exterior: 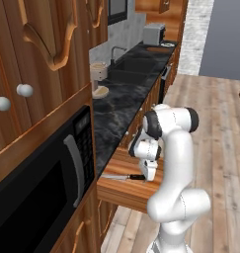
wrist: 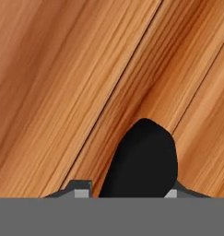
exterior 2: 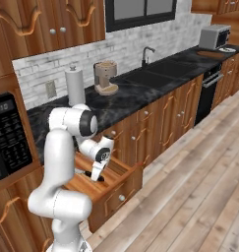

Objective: Pick up the knife from the drawer and place it on the cutting board. Then place the meat from the plate to the cutting board.

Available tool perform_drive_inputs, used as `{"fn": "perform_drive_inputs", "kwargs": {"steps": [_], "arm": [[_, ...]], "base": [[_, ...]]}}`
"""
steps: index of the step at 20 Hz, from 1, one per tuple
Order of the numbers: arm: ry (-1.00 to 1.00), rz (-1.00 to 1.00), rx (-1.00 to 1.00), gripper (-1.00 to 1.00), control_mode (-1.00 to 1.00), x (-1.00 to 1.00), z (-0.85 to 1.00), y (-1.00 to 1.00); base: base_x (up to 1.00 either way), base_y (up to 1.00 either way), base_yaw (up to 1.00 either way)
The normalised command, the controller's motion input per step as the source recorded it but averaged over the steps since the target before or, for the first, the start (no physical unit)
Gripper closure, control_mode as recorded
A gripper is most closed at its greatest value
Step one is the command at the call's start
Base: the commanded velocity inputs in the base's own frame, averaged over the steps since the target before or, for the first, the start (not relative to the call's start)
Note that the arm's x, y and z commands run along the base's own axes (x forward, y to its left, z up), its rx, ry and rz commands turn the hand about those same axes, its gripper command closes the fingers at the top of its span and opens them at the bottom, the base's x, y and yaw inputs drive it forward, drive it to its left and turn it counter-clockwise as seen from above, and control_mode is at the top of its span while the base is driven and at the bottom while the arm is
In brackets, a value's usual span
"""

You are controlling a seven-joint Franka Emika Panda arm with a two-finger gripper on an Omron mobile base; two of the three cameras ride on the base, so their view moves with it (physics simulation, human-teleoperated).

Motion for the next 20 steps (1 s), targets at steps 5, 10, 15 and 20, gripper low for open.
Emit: {"fn": "perform_drive_inputs", "kwargs": {"steps": [5, 10, 15, 20], "arm": [[0.01, -0.07, 0.04, 1.00, -1.00, -0.47, 0.28, -0.45], [-0.08, -0.04, 0.03, 1.00, -1.00, -0.57, 0.60, -0.31], [-0.05, -0.04, 0.01, 1.00, -1.00, -0.21, 0.89, -0.14], [0.03, -0.01, 0.00, 1.00, -1.00, 0.00, 0.88, -0.09]], "base": [[0.00, 0.00, 0.00], [0.00, 0.00, 0.00], [0.00, 0.00, 0.00], [0.00, 0.00, 0.00]]}}
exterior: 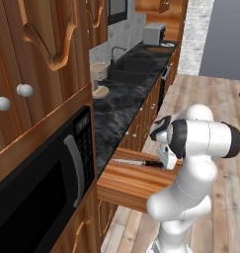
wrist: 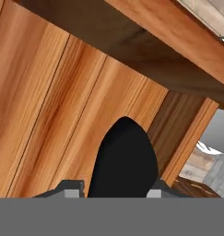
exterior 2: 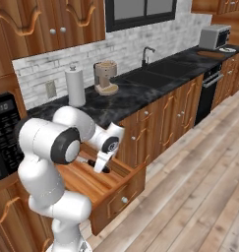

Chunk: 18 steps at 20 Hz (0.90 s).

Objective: Pick up the knife from the drawer and place it on the cutting board. Then place the meat from the plate to the cutting board.

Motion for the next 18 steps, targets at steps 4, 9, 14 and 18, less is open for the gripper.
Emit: {"fn": "perform_drive_inputs", "kwargs": {"steps": [4, 9, 14, 18], "arm": [[0.05, 0.00, 0.00, 1.00, -1.00, -0.02, 0.56, -0.52], [-0.01, 0.10, 0.00, 1.00, -1.00, -0.03, 0.34, -0.32], [-0.05, 0.24, 0.00, 1.00, -1.00, -0.23, 0.25, -0.07], [-0.20, 0.09, 0.00, 1.00, -1.00, -0.43, 0.21, 0.00]], "base": [[0.00, 0.00, 0.00], [0.00, 0.00, 0.00], [0.00, 0.00, 0.00], [0.00, 0.00, 0.00]]}}
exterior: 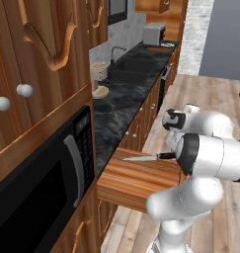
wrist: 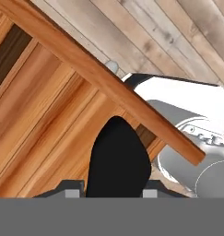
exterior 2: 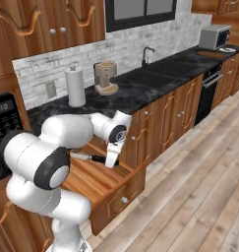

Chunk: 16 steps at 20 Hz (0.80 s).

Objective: Pick up the knife from the drawer and place it on the cutting board. Then place the meat from the plate to the cutting board.

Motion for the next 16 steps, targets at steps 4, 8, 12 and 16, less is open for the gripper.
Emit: {"fn": "perform_drive_inputs", "kwargs": {"steps": [4, 8, 12, 16], "arm": [[-0.30, -0.20, 0.00, 1.00, -1.00, -0.66, 0.16, 0.01], [-0.38, -0.26, -0.02, 1.00, -1.00, -0.37, 0.10, 0.14], [-0.28, -0.13, -0.11, 1.00, -1.00, -0.01, 0.52, 0.37], [-0.07, -0.05, -0.07, 1.00, -1.00, -0.01, 0.69, 0.07]], "base": [[0.00, 0.00, 0.00], [0.00, 0.00, 0.00], [0.00, 0.00, 0.00], [0.00, 0.00, 0.00]]}}
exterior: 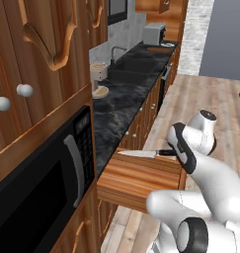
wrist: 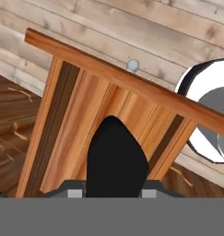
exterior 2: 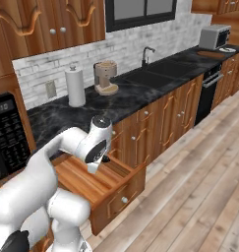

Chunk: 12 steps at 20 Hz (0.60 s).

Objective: Pick up the knife from the drawer and place it on the cutting board. Then place the meat from the plate to the cutting board.

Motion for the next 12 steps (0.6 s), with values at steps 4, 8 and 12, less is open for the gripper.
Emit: {"fn": "perform_drive_inputs", "kwargs": {"steps": [4, 8, 12], "arm": [[-0.08, 0.00, -0.03, 1.00, -1.00, -0.13, 0.16, 0.00], [-0.16, 0.00, -0.05, 1.00, -1.00, 0.00, 0.23, 0.00], [-0.12, 0.00, -0.03, 1.00, 1.00, 0.01, 0.09, 0.00]], "base": [[0.00, 0.00, 0.00], [0.00, 0.00, 0.00], [0.00, -0.03, -0.01]]}}
